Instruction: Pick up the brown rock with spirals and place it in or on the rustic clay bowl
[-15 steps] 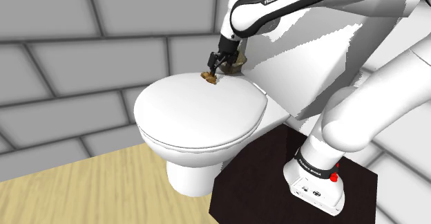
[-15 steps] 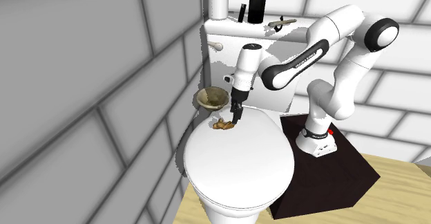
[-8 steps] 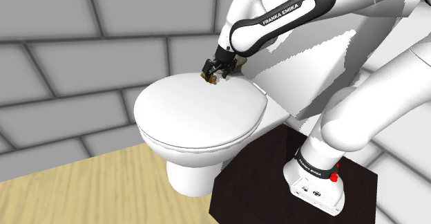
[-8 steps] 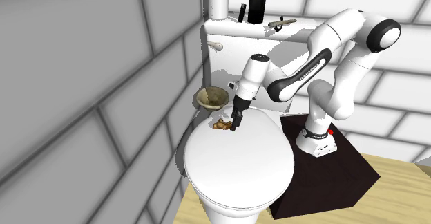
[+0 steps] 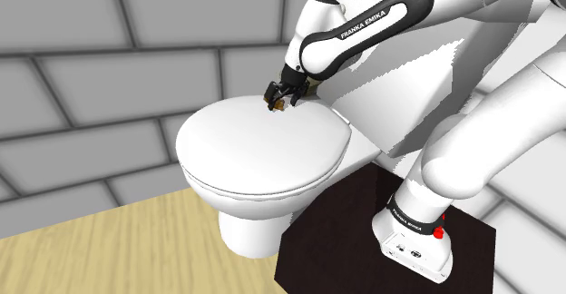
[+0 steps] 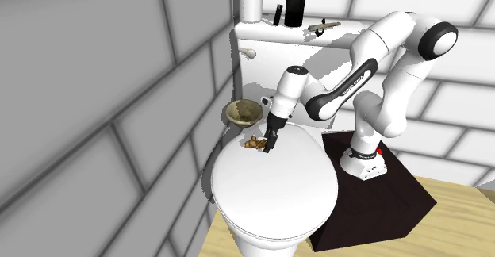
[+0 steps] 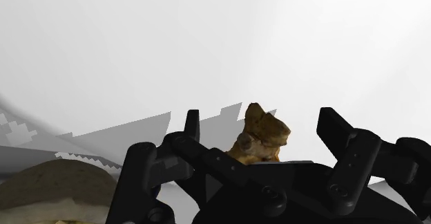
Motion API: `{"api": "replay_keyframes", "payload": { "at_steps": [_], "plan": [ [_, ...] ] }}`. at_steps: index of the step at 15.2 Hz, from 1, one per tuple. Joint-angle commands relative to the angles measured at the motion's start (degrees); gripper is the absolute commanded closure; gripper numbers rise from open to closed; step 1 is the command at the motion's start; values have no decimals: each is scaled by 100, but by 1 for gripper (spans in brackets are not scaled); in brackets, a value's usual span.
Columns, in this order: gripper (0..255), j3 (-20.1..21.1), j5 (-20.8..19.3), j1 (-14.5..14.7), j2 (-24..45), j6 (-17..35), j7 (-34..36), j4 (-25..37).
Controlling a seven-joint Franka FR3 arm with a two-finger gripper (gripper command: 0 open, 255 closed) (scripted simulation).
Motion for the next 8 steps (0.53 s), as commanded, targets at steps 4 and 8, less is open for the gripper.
{"api": "replay_keyframes", "payload": {
  "at_steps": [4, 8],
  "plan": [
    [255, 0, 0, 0, 1, 2, 0, 0],
    [255, 0, 0, 0, 1, 2, 0, 0]
  ]
}}
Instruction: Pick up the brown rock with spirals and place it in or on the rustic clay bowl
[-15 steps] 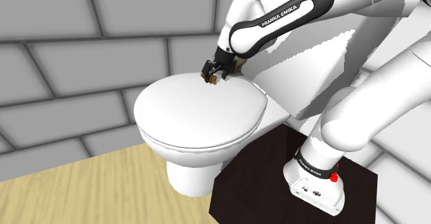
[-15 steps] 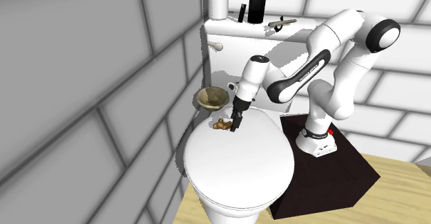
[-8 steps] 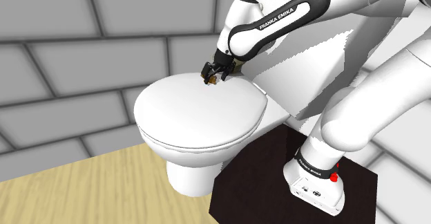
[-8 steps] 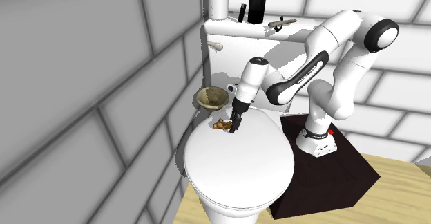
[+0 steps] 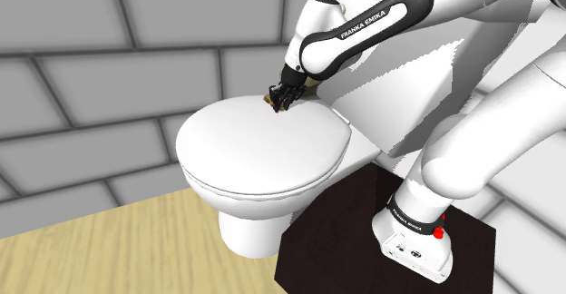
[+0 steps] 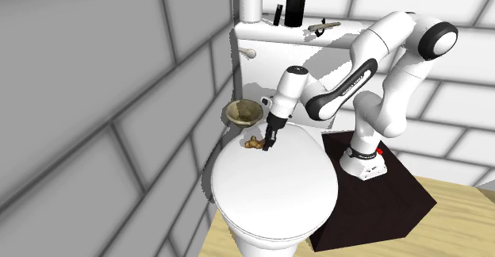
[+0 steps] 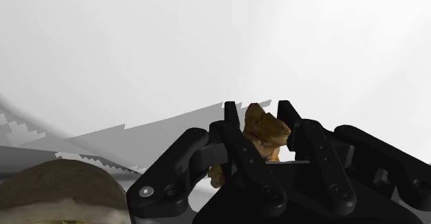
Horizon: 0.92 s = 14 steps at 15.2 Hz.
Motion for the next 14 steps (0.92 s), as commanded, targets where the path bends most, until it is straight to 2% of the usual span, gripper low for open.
{"api": "replay_keyframes", "payload": {
  "at_steps": [1, 3, 14],
  "plan": [
    [255, 0, 0, 0, 0, 0, 0, 0],
    [255, 0, 0, 0, 0, 0, 0, 0],
    [255, -1, -8, -4, -480, -977, 8, 497]
  ]
}}
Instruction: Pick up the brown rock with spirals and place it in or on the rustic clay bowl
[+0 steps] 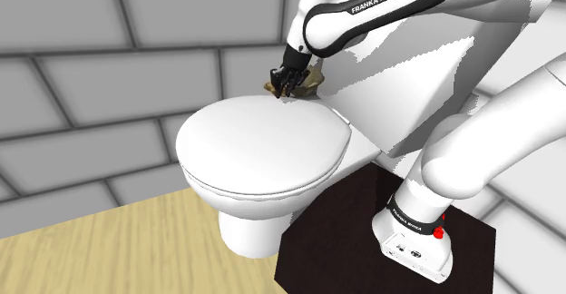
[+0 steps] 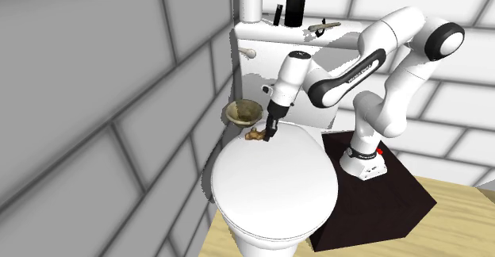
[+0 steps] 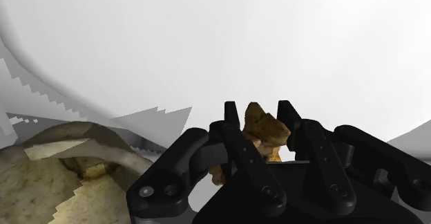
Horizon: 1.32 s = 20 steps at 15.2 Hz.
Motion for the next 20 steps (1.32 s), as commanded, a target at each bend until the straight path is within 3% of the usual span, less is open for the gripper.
{"api": "replay_keyframes", "payload": {
  "at_steps": [1, 17, 20],
  "plan": [
    [255, 3, -2, 0, -67, -183, 6, 113],
    [255, 0, -10, -3, -386, -1438, 14, 1050],
    [255, -340, -37, -130, -238, -1460, -428, 1216]
  ]
}}
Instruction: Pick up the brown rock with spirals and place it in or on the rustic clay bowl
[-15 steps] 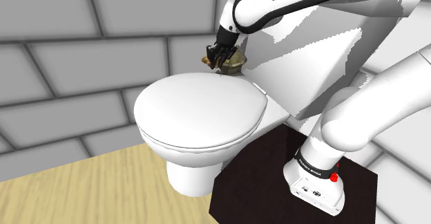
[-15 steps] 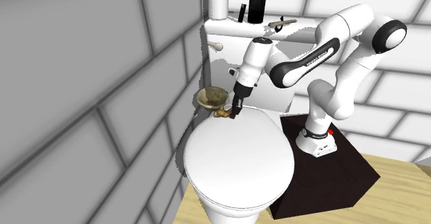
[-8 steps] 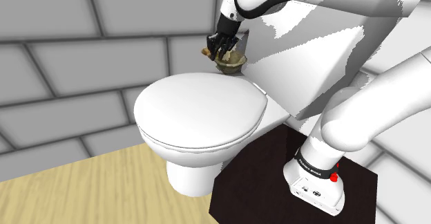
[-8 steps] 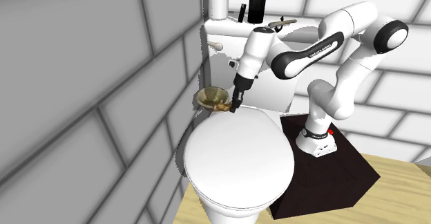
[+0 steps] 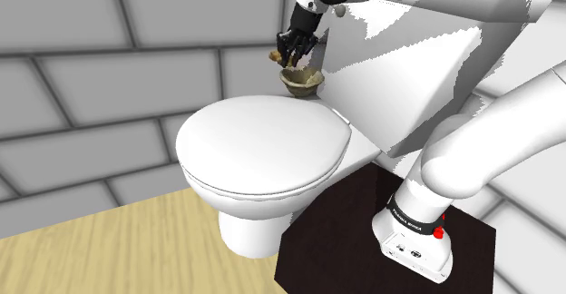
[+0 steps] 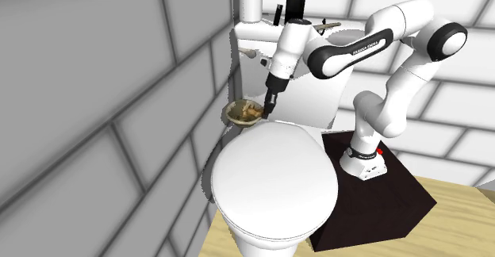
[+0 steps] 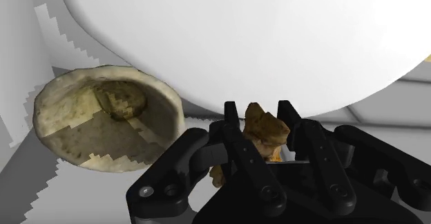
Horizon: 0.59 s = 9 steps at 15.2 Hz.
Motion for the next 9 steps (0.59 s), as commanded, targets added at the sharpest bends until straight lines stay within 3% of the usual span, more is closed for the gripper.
{"api": "replay_keyframes", "payload": {
  "at_steps": [1, 9],
  "plan": [
    [255, -234, -13, -85, 114, -5, -312, 114],
    [255, -1103, 90, -353, 800, -129, -1497, 892]
  ]
}}
